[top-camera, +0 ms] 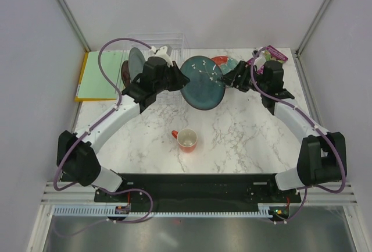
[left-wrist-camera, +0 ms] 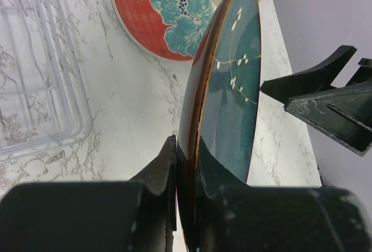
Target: Unload the plates from the dish rack
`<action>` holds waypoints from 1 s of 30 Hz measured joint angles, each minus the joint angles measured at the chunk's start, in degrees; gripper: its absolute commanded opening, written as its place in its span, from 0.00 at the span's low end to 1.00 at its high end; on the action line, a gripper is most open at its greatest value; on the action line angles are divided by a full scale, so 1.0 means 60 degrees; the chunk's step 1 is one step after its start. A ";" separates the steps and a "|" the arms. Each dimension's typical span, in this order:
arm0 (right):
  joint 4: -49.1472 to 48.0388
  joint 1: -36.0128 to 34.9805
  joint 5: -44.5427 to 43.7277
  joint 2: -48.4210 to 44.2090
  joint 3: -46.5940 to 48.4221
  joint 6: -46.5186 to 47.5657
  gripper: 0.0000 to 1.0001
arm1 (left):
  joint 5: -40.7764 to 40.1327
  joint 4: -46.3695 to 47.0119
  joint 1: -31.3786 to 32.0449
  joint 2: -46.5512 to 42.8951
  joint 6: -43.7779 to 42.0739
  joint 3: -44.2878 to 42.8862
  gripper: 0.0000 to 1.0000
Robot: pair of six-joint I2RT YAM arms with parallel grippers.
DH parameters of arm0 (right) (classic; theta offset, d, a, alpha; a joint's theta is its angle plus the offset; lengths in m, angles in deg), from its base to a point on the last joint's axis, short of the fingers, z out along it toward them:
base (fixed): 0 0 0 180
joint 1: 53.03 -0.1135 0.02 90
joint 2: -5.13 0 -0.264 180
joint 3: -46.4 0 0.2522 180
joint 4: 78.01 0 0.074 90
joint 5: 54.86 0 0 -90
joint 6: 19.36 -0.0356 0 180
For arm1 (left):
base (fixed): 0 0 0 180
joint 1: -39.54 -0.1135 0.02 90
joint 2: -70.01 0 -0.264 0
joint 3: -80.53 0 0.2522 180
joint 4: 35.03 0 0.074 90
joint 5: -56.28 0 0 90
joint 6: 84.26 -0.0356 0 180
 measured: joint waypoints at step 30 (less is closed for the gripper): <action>-0.2987 0.0331 0.1810 0.0721 -0.0871 -0.2357 0.00 | 0.1191 0.1213 -0.0423 -0.0033 0.1045 0.0237 0.02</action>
